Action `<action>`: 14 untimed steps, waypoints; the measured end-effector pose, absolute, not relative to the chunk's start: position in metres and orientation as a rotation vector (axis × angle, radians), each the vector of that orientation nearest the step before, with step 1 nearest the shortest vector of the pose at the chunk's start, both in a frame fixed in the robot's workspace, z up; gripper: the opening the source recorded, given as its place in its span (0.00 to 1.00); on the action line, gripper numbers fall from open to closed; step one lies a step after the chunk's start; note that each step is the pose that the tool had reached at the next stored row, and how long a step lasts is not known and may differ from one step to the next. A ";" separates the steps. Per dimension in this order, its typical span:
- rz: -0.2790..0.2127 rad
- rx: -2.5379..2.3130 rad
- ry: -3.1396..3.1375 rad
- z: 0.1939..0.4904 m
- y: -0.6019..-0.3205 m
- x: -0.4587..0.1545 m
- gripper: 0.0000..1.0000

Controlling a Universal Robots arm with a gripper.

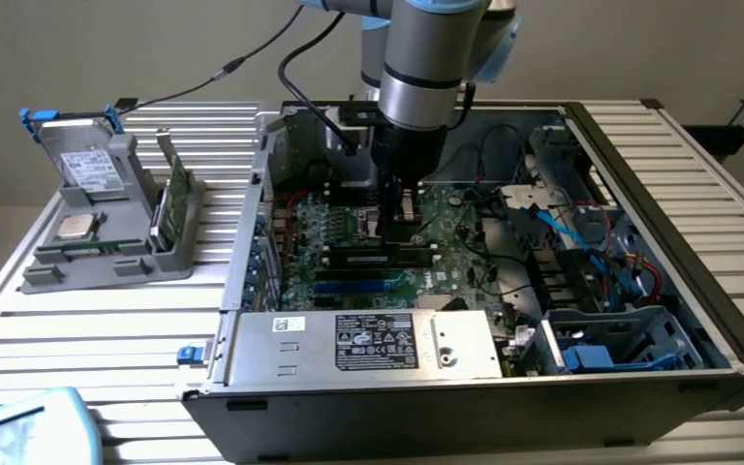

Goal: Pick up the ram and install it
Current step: 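Press down the ram until it locks into place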

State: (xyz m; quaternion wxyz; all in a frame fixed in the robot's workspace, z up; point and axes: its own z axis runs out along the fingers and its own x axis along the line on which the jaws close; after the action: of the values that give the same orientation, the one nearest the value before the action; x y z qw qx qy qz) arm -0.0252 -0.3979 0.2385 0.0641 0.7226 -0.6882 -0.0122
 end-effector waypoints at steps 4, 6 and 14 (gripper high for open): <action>-0.037 2.182 -2.078 0.238 -0.398 -0.025 0.38; -0.037 2.182 -2.078 0.238 -0.398 -0.025 0.25; -0.037 2.181 -2.078 0.239 -0.398 -0.018 0.11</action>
State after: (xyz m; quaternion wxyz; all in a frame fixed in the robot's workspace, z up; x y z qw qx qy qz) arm -0.0177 -0.3980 0.2385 0.0642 0.7225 -0.6883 -0.0122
